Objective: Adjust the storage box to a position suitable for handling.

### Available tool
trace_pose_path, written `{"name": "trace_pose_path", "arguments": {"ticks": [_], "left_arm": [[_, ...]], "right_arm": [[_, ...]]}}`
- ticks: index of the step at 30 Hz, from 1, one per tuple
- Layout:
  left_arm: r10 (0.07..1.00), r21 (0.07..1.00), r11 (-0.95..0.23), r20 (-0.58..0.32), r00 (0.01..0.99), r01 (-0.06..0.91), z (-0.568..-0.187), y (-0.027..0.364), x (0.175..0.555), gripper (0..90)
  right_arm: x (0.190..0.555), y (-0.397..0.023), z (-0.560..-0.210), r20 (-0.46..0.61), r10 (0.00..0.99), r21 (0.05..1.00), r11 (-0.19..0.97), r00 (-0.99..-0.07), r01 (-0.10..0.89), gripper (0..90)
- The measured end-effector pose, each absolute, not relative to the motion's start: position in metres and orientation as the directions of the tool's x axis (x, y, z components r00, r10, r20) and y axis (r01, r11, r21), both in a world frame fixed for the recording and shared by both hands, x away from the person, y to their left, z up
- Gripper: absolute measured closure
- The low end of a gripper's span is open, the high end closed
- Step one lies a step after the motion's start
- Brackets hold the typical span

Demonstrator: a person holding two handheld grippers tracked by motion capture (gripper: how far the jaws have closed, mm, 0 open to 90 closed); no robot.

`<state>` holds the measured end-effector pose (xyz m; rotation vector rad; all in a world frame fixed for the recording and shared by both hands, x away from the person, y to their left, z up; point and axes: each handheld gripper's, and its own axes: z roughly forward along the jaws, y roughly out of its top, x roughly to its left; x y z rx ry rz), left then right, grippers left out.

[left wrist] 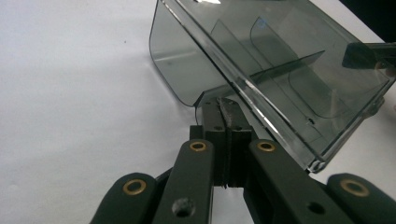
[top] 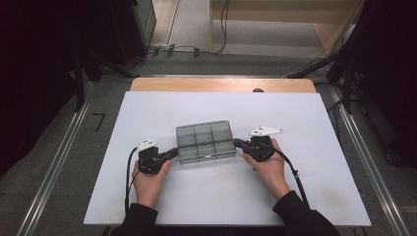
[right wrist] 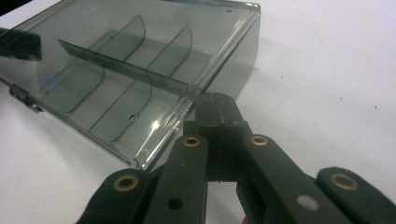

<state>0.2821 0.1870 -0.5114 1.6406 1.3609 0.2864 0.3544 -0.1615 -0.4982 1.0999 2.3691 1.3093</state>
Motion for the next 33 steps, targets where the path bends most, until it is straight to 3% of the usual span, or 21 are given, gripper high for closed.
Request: {"name": "trace_pose_path", "arguments": {"ticks": [20,33], "left_arm": [[0.843,0.762,0.049,-0.378,0.382,0.646,-0.511,0.186,0.275,89.8],[0.824,0.758,0.034,-0.390,0.411,0.651,-0.512,0.178,0.256,89.9]], "right_arm": [[0.327,-0.164,-0.507,0.198,0.736,0.777,0.286,-0.648,0.561,88.8],[0.299,-0.180,-0.508,0.205,0.718,0.782,0.288,-0.665,0.552,88.8]]}}
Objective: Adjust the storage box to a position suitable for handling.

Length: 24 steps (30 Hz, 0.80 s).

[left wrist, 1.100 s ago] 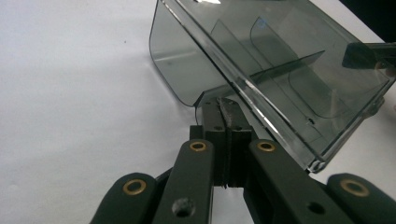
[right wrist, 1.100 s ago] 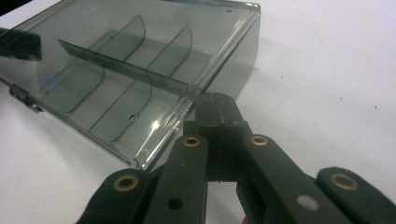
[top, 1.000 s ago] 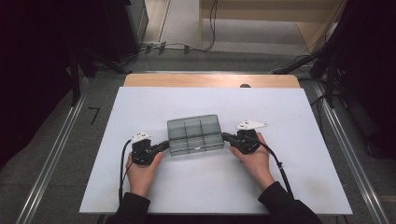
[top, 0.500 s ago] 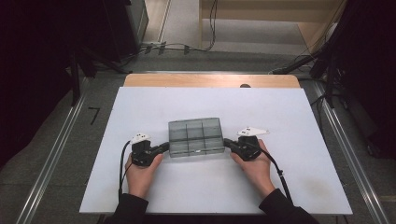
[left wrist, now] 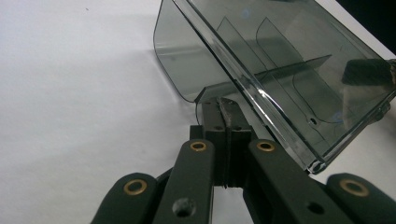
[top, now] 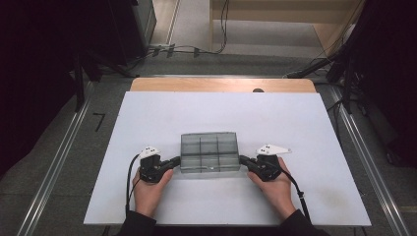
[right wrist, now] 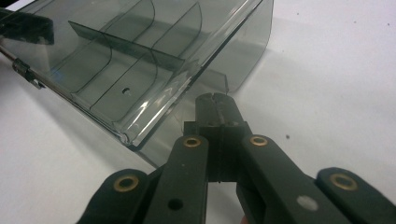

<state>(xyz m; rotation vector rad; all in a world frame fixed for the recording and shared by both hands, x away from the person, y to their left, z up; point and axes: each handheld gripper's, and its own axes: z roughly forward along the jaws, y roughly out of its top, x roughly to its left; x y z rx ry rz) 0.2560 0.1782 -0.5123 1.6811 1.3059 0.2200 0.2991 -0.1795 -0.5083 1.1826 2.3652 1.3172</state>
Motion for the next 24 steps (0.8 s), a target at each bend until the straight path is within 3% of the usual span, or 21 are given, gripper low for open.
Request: {"name": "trace_pose_path", "arguments": {"ticks": [6,24], "left_arm": [[0.818,0.759,0.028,-0.391,0.421,0.650,-0.513,0.172,0.245,89.9],[0.796,0.756,0.003,-0.398,0.457,0.654,-0.514,0.151,0.213,89.8]], "right_arm": [[0.285,-0.187,-0.508,0.168,0.715,0.789,0.315,-0.679,0.527,88.8],[0.248,-0.214,-0.510,0.185,0.703,0.788,0.310,-0.686,0.531,88.7]]}}
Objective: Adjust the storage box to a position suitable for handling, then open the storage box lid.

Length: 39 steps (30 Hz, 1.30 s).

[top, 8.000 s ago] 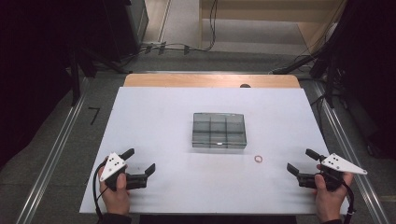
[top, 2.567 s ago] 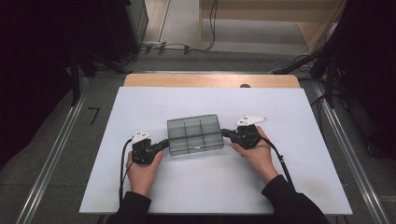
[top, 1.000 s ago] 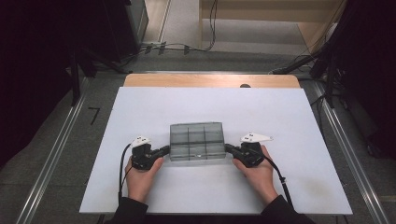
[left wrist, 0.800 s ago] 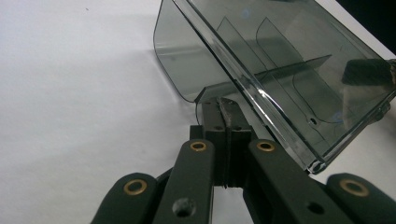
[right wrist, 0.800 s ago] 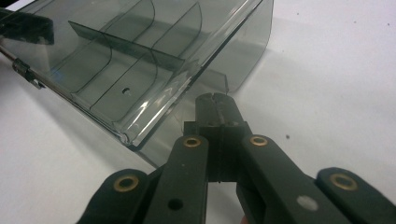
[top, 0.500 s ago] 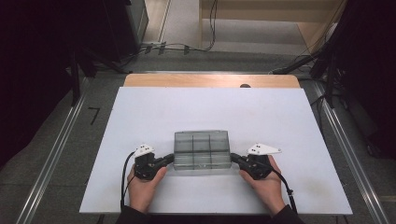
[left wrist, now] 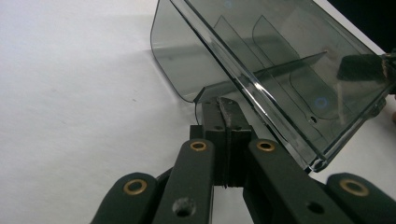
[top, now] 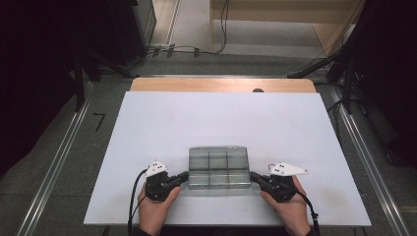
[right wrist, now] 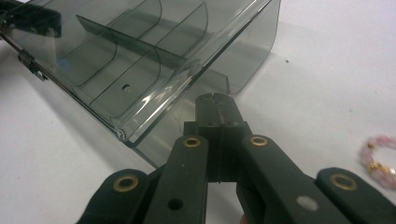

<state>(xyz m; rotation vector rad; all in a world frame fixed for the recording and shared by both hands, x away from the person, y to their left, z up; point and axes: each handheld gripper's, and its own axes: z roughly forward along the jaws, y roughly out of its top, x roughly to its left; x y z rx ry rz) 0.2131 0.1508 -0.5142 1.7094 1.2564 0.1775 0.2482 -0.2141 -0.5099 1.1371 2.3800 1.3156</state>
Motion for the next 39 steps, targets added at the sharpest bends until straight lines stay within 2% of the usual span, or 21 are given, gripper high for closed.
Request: {"name": "trace_pose_path", "arguments": {"ticks": [10,23,31,39], "left_arm": [[0.782,0.758,-0.013,-0.399,0.479,0.652,-0.515,0.142,0.202,89.9],[0.764,0.763,-0.062,-0.378,0.523,0.643,-0.515,0.142,0.204,89.8],[0.752,0.779,-0.070,-0.369,0.546,0.623,-0.515,0.144,0.204,89.8],[0.748,0.782,-0.071,-0.369,0.552,0.619,-0.514,0.144,0.203,89.8]], "right_arm": [[0.231,-0.228,-0.510,0.207,0.702,0.792,0.289,-0.681,0.538,88.7],[0.230,-0.239,-0.506,0.178,0.665,0.814,0.314,-0.725,0.488,88.6],[0.230,-0.251,-0.499,0.128,0.621,0.817,0.375,-0.773,0.437,88.5],[0.229,-0.246,-0.500,0.127,0.573,0.810,0.412,-0.810,0.418,88.5]]}}
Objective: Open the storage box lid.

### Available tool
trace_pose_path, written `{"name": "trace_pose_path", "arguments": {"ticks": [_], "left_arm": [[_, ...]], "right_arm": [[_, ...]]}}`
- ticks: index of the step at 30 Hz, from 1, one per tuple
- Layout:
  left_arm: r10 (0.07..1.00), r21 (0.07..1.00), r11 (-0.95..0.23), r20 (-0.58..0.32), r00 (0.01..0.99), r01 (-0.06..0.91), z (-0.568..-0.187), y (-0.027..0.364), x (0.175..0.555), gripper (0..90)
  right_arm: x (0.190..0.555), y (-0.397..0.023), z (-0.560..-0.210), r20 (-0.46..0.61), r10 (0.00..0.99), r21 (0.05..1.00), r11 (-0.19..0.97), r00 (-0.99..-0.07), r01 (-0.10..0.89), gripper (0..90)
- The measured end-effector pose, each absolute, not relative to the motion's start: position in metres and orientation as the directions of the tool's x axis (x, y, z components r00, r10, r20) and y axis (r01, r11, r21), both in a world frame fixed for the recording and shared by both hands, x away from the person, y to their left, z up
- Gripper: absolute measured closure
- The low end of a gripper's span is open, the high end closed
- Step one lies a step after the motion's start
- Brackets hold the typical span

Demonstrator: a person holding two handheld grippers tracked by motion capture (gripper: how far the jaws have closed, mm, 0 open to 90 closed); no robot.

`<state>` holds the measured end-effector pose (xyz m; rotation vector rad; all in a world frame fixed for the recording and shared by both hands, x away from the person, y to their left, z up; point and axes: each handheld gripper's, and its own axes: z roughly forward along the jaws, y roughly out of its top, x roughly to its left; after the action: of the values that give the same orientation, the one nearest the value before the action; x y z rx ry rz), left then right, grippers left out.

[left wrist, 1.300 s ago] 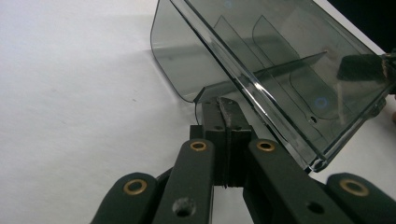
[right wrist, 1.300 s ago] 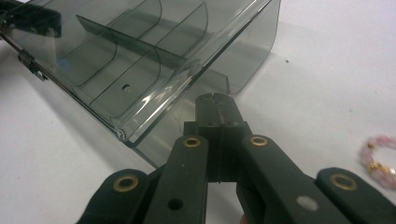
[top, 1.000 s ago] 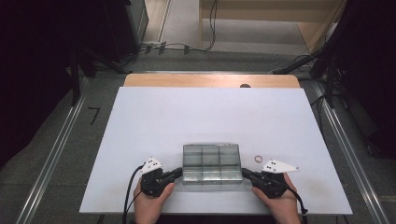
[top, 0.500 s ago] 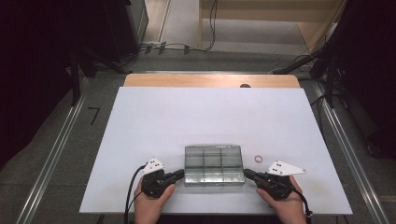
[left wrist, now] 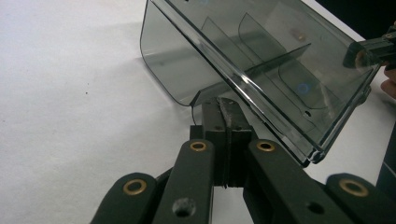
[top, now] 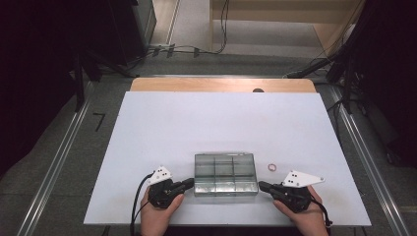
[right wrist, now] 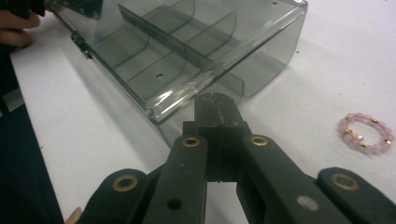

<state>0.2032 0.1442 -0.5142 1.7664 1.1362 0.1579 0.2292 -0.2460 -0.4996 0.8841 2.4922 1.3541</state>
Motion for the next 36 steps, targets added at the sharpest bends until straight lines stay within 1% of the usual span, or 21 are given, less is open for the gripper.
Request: {"name": "trace_pose_path", "arguments": {"ticks": [3,15,20,25,31,36], "left_arm": [[0.746,0.784,-0.069,-0.370,0.554,0.617,-0.514,0.144,0.203,89.8],[0.734,0.793,-0.069,-0.371,0.569,0.605,-0.513,0.146,0.202,89.8],[0.733,0.795,-0.071,-0.368,0.572,0.602,-0.513,0.146,0.202,89.8],[0.731,0.796,-0.069,-0.371,0.573,0.602,-0.513,0.147,0.202,89.8],[0.728,0.795,-0.068,-0.374,0.575,0.603,-0.513,0.147,0.202,89.7],[0.726,0.793,-0.069,-0.376,0.576,0.605,-0.513,0.147,0.202,89.7]], "right_arm": [[0.228,-0.245,-0.497,0.117,0.569,0.812,0.417,-0.814,0.408,88.4],[0.226,-0.246,-0.491,0.142,0.549,0.837,0.378,-0.824,0.396,88.4],[0.229,-0.246,-0.494,0.133,0.565,0.815,0.406,-0.815,0.414,88.4],[0.230,-0.245,-0.501,0.136,0.561,0.789,0.437,-0.817,0.432,88.4],[0.229,-0.247,-0.498,0.148,0.549,0.803,0.418,-0.823,0.424,88.5],[0.229,-0.246,-0.497,0.138,0.547,0.805,0.424,-0.826,0.416,88.5]]}}
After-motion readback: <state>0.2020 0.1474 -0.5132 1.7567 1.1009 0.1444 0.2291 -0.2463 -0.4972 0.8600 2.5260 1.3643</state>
